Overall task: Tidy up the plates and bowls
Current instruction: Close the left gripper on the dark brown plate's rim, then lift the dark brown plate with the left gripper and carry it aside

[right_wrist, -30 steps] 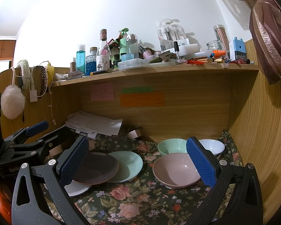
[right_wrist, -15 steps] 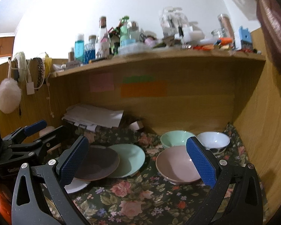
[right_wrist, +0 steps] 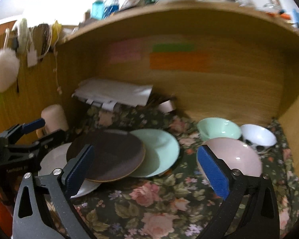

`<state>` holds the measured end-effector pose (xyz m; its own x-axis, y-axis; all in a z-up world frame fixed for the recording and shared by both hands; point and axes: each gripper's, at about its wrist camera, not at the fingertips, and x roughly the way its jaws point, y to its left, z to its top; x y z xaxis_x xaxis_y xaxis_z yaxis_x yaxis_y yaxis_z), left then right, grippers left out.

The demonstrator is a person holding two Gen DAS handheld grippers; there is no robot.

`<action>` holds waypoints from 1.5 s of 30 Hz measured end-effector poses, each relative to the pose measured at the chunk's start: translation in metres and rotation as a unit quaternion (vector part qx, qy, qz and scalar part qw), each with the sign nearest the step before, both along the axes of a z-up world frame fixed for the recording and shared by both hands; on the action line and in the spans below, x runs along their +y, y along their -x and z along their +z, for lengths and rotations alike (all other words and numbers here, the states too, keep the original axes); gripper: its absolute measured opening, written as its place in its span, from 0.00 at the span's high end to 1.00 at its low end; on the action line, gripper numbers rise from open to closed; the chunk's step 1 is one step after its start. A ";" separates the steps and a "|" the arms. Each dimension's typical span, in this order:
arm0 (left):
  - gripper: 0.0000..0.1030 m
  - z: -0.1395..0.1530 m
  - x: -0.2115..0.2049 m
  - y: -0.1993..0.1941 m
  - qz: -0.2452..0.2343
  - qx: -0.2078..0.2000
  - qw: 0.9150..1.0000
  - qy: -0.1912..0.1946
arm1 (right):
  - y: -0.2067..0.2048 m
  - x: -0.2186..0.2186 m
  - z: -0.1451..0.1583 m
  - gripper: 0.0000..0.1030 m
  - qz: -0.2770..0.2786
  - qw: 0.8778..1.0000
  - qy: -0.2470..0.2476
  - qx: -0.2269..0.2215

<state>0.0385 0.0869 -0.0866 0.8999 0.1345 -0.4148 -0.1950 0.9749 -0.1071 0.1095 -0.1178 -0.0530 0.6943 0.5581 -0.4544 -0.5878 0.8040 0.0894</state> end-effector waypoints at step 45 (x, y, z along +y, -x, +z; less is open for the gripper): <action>0.76 -0.061 0.078 -0.058 -0.005 0.178 0.982 0.068 | -0.144 0.077 -0.100 0.69 0.107 0.964 0.085 0.230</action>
